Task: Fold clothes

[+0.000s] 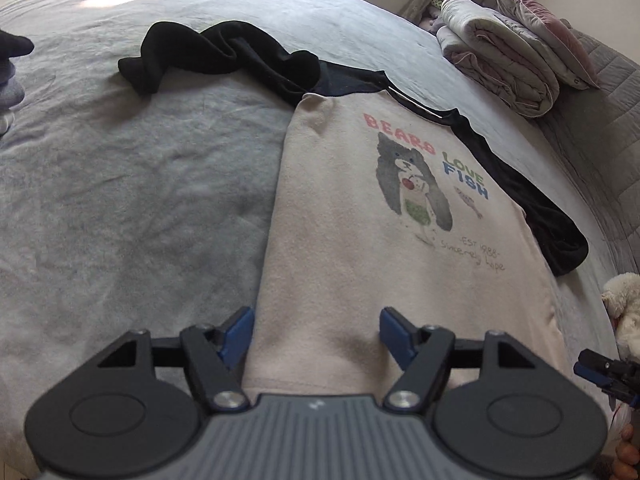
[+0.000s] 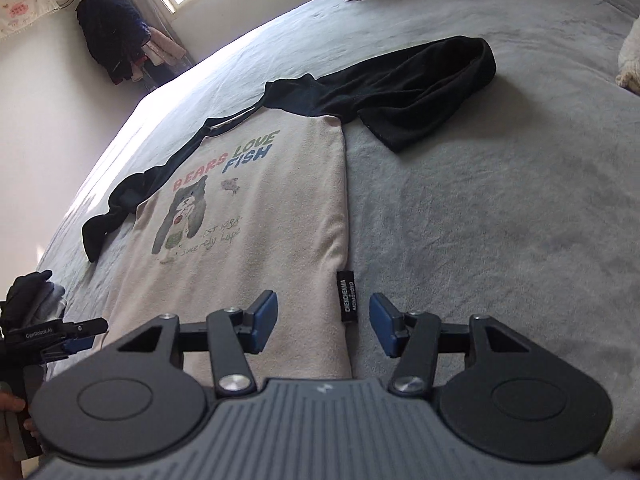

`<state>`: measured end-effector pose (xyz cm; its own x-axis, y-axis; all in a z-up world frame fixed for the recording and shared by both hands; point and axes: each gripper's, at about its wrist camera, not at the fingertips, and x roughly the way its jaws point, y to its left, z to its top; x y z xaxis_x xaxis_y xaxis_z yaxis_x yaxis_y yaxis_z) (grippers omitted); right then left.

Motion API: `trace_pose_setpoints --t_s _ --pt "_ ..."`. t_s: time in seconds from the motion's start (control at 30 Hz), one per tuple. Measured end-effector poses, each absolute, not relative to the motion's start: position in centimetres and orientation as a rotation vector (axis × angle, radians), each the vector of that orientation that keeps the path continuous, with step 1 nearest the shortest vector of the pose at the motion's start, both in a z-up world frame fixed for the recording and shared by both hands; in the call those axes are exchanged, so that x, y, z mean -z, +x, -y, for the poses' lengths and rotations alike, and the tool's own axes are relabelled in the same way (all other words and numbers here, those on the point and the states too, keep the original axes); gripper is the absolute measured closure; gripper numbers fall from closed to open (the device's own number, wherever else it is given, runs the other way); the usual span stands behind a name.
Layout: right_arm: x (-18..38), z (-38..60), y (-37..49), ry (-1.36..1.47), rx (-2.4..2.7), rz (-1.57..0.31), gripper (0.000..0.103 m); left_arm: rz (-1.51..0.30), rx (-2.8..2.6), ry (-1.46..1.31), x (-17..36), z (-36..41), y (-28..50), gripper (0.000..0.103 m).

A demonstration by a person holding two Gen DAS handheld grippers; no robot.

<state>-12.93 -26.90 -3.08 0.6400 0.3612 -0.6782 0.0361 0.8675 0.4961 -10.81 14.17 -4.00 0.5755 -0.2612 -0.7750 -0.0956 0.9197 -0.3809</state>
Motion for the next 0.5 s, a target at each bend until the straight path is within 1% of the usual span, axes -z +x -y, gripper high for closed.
trace_pose_setpoints --t_s 0.5 --pt "5.2 28.7 -17.6 0.749 -0.176 -0.806 0.048 -0.903 0.142 -0.783 6.0 -18.6 -14.4 0.033"
